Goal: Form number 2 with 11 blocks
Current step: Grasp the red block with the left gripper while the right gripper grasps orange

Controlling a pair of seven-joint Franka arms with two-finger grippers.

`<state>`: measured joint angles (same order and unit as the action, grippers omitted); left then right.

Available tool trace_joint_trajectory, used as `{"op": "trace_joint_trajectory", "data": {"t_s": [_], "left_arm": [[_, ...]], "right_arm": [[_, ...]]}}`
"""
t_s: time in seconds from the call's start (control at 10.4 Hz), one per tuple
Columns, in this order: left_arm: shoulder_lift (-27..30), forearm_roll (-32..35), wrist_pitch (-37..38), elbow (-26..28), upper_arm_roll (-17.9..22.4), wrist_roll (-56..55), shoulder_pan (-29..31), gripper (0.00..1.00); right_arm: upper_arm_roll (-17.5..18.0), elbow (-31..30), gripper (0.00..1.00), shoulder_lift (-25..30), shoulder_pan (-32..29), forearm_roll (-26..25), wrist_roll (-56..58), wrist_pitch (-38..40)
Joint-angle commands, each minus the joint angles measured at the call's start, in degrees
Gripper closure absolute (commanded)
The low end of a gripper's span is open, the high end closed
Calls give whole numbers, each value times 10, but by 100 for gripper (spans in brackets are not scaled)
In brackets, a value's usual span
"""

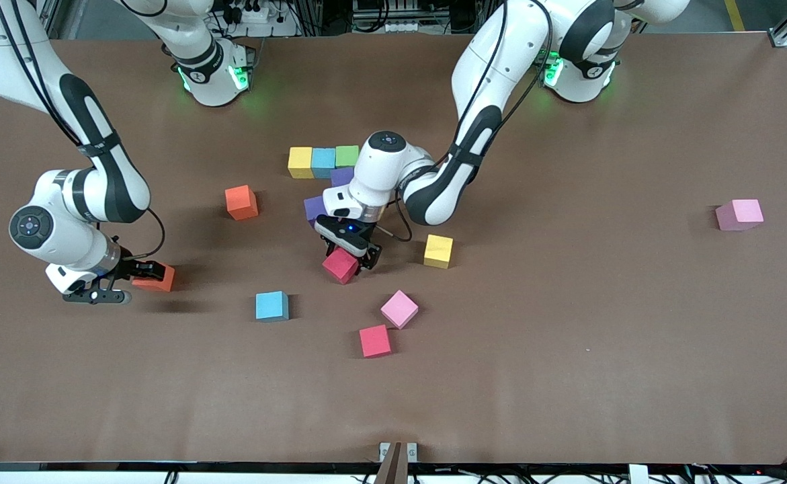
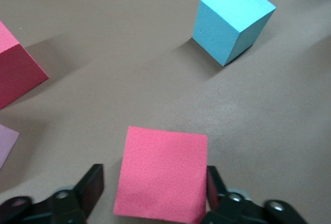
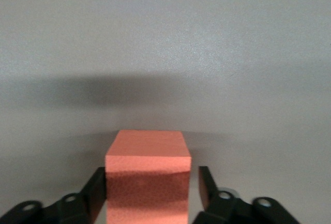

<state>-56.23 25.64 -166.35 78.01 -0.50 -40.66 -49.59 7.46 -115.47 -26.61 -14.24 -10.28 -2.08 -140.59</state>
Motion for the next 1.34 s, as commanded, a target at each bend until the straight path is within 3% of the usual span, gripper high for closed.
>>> {"op": "trace_joint_trajectory", "data": {"t_s": [0.0, 0.19, 0.38, 0.86, 1.25], "left_arm": [[-11, 15, -3, -18, 9, -22, -7, 64], [-3, 9, 1, -16, 4, -24, -7, 89], [9, 6, 29, -16, 1, -23, -7, 100], [65, 9, 90, -18, -84, -14, 6, 100], [80, 2, 123, -19, -132, 40, 20, 100]], "right_arm": [[3, 9, 100, -10, -3, 2, -10, 2], [4, 9, 100, -9, -3, 9, -13, 5], [2, 10, 100, -5, 22, 74, -55, 16], [2, -25, 100, 65, 117, 76, -347, 83], [3, -47, 100, 93, 150, 76, -452, 108]]}}
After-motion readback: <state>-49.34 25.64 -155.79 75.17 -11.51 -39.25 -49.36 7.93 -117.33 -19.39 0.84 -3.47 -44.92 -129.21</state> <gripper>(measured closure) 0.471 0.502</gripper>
